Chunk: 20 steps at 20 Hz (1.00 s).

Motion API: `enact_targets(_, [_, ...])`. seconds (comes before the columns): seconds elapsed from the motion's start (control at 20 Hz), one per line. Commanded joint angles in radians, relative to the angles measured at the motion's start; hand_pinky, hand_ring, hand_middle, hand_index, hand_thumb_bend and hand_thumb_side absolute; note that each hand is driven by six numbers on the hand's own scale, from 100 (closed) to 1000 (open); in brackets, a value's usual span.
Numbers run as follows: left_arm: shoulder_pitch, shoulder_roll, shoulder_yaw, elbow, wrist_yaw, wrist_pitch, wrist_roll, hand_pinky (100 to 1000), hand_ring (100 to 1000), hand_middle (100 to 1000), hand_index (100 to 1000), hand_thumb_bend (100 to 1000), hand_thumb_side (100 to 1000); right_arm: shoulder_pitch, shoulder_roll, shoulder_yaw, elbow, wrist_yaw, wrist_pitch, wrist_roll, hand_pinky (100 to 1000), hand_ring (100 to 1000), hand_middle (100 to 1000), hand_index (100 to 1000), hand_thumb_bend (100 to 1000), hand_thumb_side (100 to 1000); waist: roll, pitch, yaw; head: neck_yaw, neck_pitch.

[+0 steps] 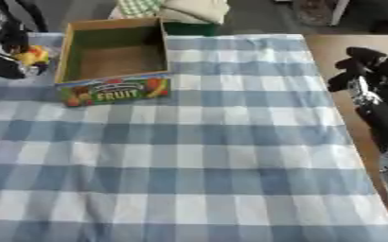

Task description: Pick up objects on the table and place them in the box.

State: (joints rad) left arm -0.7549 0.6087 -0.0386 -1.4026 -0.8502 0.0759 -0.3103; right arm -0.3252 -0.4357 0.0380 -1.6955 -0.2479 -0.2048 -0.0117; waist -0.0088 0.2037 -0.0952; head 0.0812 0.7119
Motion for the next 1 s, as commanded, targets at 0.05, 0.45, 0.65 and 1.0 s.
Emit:
enact_targets(0.05, [-0.077,-0.014,-0.006,0.044,-0.032,0.007,0.016,552,379,309,379,458,100,-0.015,-0.013,0.001,-0.011,-0.004,0.000,0.008,569,569,618,790,100,415,0.004,-0.017,-0.009,0.011,-0.004])
enact_targets(0.45, [-0.236,-0.136,-0.024,0.249,-0.155,0.038,0.052,561,405,339,409,498,100,-0.026,-0.011,0.009,-0.011,-0.004,0.001,0.017,569,569,618,790,100,415,0.010,-0.005,-0.046,0.033,-0.015])
enact_targets(0.65, [-0.264,-0.178,-0.008,0.360,-0.214,0.056,0.117,572,449,405,462,463,107,-0.025,-0.008,0.011,-0.009,-0.005,0.002,0.020,569,569,618,790,100,418,0.011,-0.004,-0.058,0.041,-0.015])
enact_targets(1.0, [-0.254,-0.208,-0.002,0.546,-0.260,0.015,0.288,601,530,532,603,504,236,-0.021,-0.003,0.011,-0.005,-0.005,0.003,0.021,569,568,618,790,100,419,0.014,-0.006,-0.058,0.040,-0.014])
